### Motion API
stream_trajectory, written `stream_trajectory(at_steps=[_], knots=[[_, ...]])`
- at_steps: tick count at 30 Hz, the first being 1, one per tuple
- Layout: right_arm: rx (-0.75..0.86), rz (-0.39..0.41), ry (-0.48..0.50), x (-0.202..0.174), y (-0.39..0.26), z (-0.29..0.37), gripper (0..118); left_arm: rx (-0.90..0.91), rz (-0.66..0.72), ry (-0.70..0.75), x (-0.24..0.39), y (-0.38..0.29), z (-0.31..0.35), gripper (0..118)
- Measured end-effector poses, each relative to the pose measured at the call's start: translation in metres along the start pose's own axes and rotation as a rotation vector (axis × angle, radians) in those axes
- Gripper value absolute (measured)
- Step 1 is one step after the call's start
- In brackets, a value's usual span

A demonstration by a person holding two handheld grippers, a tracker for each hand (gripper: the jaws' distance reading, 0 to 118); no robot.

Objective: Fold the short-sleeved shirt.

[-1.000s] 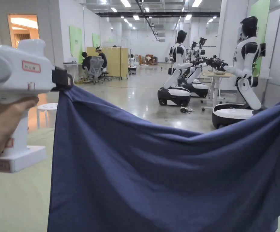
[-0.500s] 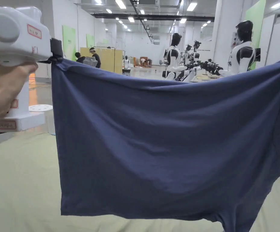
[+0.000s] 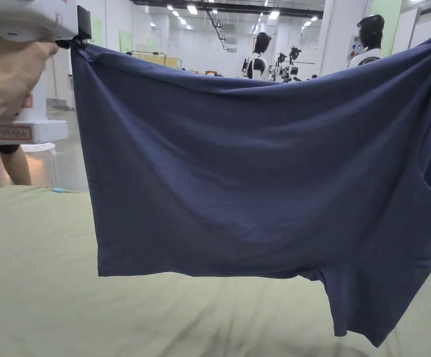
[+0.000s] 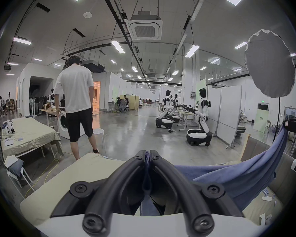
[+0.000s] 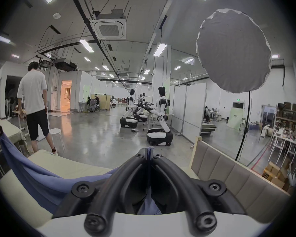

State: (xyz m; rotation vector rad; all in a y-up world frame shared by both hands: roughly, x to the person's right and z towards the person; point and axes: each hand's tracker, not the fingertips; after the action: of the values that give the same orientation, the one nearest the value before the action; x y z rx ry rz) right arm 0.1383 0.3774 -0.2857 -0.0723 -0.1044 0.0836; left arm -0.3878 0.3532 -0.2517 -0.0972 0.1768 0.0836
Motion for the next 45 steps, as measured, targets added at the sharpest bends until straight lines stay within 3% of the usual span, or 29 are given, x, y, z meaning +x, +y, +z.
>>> stream_trajectory(at_steps=[6, 8, 18, 23, 30, 34, 38, 45], knots=[[-0.017, 0.023, 0.03, -0.002, -0.035, 0.008, 3, -0.035, -0.004, -0.005, 0.003, -0.03, -0.018, 2], [-0.064, 0.004, 0.104, 0.0, -0.062, 0.016, 3, -0.096, 0.044, -0.052, 0.002, -0.06, -0.017, 2], [-0.229, -0.004, 0.169, 0.011, -0.175, 0.034, 3, -0.267, 0.119, -0.151, -0.011, -0.171, 0.011, 2], [-0.254, 0.002, 0.194, 0.04, -0.22, 0.092, 3, -0.287, 0.085, -0.205, -0.031, -0.215, 0.07, 2], [-0.338, -0.122, 0.201, 0.068, -0.323, 0.214, 3, -0.378, 0.265, -0.264, -0.076, -0.322, 0.196, 2], [-0.432, -0.168, 0.161, 0.075, -0.39, 0.278, 3, -0.424, 0.277, -0.248, -0.093, -0.391, 0.255, 2], [-0.535, -0.297, 0.114, 0.082, -0.448, 0.323, 3, -0.505, 0.402, -0.214, -0.112, -0.437, 0.299, 2], [-0.654, -0.272, 0.096, 0.086, -0.501, 0.35, 3, -0.547, 0.4, -0.193, -0.132, -0.473, 0.32, 2]])
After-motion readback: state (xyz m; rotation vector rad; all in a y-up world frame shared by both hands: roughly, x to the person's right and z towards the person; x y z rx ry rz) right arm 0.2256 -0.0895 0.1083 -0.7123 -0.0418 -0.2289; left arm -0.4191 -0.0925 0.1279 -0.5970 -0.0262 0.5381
